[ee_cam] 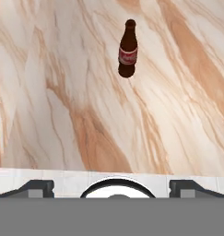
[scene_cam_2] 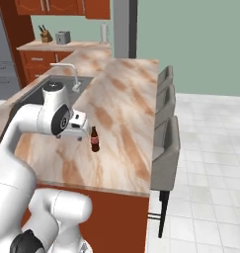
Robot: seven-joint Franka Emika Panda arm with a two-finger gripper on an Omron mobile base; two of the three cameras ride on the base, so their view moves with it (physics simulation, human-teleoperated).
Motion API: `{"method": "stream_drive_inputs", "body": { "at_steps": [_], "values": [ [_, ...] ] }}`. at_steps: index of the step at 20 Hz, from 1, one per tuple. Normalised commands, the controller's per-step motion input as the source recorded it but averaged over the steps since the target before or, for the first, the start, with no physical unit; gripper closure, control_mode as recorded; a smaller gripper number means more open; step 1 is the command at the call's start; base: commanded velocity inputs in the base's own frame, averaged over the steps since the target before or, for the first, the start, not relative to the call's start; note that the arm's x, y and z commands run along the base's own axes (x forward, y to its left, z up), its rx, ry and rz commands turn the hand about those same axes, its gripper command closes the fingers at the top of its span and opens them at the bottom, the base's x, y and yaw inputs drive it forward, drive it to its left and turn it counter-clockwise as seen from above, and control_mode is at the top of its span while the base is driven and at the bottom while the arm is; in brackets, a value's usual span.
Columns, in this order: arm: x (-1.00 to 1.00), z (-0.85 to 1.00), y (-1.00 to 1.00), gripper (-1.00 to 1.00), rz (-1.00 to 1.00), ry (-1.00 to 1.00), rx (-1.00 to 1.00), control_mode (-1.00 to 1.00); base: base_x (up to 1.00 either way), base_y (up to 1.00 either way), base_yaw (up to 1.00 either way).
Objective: Move the drinks to the dining counter.
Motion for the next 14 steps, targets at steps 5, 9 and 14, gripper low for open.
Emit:
{"method": "stream_drive_inputs", "body": {
  "at_steps": [5, 9, 14],
  "values": [
    [0.00, 0.00, 0.00, -1.00, 0.00, 0.00, 0.00, 1.00, -1.00, 0.58, -0.03],
    [0.00, 0.00, 0.00, -1.00, 0.00, 0.00, 0.00, 1.00, -0.98, 1.00, 0.00],
    [0.00, 0.00, 0.00, -1.00, 0.00, 0.00, 0.00, 1.00, -0.51, 1.00, 0.00]
  ]
}}
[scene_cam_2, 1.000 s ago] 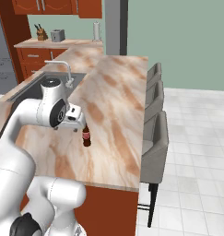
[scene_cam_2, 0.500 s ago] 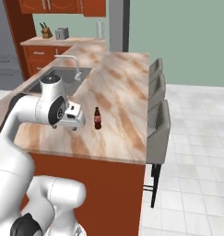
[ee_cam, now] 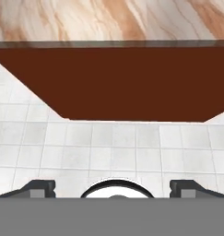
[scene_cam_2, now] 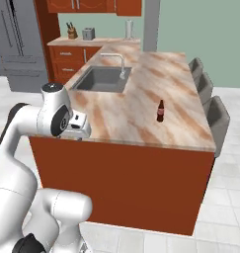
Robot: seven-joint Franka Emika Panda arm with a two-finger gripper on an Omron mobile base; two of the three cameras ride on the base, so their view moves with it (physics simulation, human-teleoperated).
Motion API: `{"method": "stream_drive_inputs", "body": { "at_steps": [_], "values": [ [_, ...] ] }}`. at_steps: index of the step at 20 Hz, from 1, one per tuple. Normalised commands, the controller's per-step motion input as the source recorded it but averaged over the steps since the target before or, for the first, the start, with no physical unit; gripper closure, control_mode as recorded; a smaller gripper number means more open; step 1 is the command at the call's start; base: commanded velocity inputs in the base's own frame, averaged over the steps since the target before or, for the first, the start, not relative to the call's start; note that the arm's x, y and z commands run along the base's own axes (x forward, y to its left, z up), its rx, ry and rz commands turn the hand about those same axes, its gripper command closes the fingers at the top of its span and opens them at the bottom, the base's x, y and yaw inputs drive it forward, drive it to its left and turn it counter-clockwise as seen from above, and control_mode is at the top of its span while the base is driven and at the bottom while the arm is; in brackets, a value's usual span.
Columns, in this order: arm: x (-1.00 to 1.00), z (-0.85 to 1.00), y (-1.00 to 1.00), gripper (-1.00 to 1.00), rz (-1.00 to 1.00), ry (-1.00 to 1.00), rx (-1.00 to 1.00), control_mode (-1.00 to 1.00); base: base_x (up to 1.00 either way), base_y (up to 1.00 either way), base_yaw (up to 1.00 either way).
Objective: Move the drinks to the dining counter.
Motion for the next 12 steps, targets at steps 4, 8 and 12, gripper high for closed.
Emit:
{"method": "stream_drive_inputs", "body": {
  "at_steps": [4, 8, 12],
  "values": [
    [0.00, 0.00, 0.00, -1.00, 0.00, 0.00, 0.00, 1.00, -0.10, 1.00, 0.00],
    [0.00, 0.00, 0.00, -1.00, 0.00, 0.00, 0.00, 1.00, 0.00, 1.00, 0.00],
    [0.00, 0.00, 0.00, -1.00, 0.00, 0.00, 0.00, 1.00, 0.10, 1.00, 0.00]
  ]
}}
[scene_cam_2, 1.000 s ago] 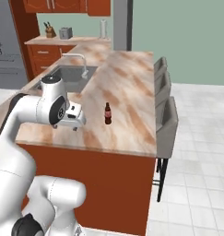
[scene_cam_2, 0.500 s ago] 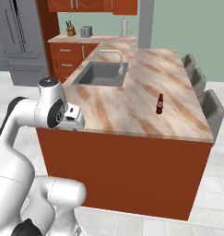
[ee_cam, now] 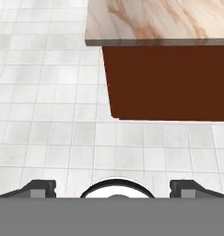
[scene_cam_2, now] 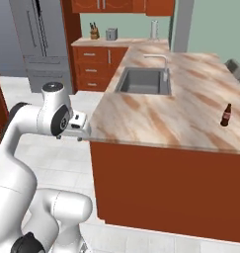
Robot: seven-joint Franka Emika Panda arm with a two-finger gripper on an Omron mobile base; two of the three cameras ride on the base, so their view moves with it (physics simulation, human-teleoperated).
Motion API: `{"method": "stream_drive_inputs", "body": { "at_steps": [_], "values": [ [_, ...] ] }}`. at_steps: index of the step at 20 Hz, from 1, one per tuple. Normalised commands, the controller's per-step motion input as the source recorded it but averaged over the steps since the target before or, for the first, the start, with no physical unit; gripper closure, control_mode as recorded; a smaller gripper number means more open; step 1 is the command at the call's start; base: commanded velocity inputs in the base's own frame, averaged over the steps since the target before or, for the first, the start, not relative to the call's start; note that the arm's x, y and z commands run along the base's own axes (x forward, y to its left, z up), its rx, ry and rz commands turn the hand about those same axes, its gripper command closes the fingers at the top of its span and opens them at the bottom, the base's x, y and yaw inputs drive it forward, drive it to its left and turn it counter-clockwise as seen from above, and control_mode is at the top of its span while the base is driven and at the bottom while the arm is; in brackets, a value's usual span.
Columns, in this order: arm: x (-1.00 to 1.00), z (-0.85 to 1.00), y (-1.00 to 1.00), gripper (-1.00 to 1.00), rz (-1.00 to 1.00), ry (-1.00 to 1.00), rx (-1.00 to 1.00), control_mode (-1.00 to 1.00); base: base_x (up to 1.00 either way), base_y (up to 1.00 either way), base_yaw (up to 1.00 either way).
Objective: Move the drinks to the dining counter.
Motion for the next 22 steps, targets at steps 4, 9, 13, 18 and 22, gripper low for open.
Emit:
{"method": "stream_drive_inputs", "body": {
  "at_steps": [4, 9, 13, 18, 22],
  "values": [
    [0.00, 0.00, 0.00, -1.00, 0.00, 0.00, 0.00, 1.00, 0.23, 1.00, 0.00],
    [0.00, 0.00, 0.00, -1.00, 0.00, 0.00, 0.00, 1.00, 0.32, 1.00, 0.00],
    [0.00, 0.00, 0.00, -1.00, 0.00, 0.00, 0.00, 1.00, 0.61, 1.00, 0.00],
    [0.00, 0.00, 0.00, -1.00, 0.00, 0.00, 0.00, 1.00, 1.00, 0.99, -0.05],
    [0.00, 0.00, 0.00, -1.00, 0.00, 0.00, 0.00, 1.00, 1.00, 0.63, -0.05]
  ]
}}
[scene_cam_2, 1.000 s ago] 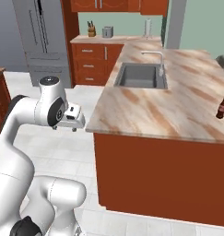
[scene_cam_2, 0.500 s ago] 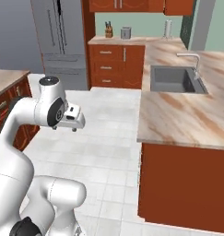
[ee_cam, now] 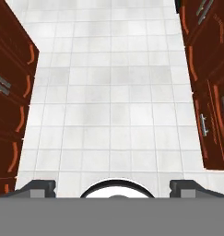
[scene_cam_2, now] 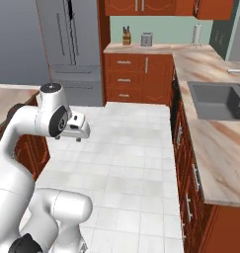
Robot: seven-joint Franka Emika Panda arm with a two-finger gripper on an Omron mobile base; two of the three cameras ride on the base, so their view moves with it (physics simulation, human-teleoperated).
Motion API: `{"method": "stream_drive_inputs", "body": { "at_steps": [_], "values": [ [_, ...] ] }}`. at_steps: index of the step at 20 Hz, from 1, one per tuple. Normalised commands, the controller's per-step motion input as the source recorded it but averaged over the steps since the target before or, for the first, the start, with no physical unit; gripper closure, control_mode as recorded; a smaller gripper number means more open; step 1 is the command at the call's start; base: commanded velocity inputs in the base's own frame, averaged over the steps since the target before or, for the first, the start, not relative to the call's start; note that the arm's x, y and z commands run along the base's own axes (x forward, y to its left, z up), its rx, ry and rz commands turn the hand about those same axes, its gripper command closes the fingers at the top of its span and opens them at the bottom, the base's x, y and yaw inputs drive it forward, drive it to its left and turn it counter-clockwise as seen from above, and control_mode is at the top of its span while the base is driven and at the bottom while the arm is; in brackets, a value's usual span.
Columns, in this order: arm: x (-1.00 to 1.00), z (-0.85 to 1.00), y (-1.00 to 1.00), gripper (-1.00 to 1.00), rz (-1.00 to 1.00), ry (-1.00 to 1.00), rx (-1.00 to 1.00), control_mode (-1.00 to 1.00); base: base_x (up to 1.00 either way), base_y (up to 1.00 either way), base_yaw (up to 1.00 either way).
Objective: Move the drinks to the dining counter.
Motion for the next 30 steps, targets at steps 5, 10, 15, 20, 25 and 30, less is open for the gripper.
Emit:
{"method": "stream_drive_inputs", "body": {
  "at_steps": [5, 10, 15, 20, 25, 30],
  "values": [
    [0.00, 0.00, 0.00, -1.00, 0.00, 0.00, 0.00, 1.00, 1.00, 0.14, 0.00],
    [0.00, 0.00, 0.00, -1.00, 0.00, 0.00, 0.00, 1.00, 1.00, 0.00, 0.00],
    [0.00, 0.00, 0.00, -1.00, 0.00, 0.00, 0.00, 1.00, 1.00, 0.08, 0.00],
    [0.00, 0.00, 0.00, -1.00, 0.00, 0.00, 0.00, 1.00, 1.00, 0.37, 0.01],
    [0.00, 0.00, 0.00, -1.00, 0.00, 0.00, 0.00, 1.00, 1.00, 0.35, 0.10],
    [0.00, 0.00, 0.00, -1.00, 0.00, 0.00, 0.00, 1.00, 1.00, 0.09, 0.19]
  ]
}}
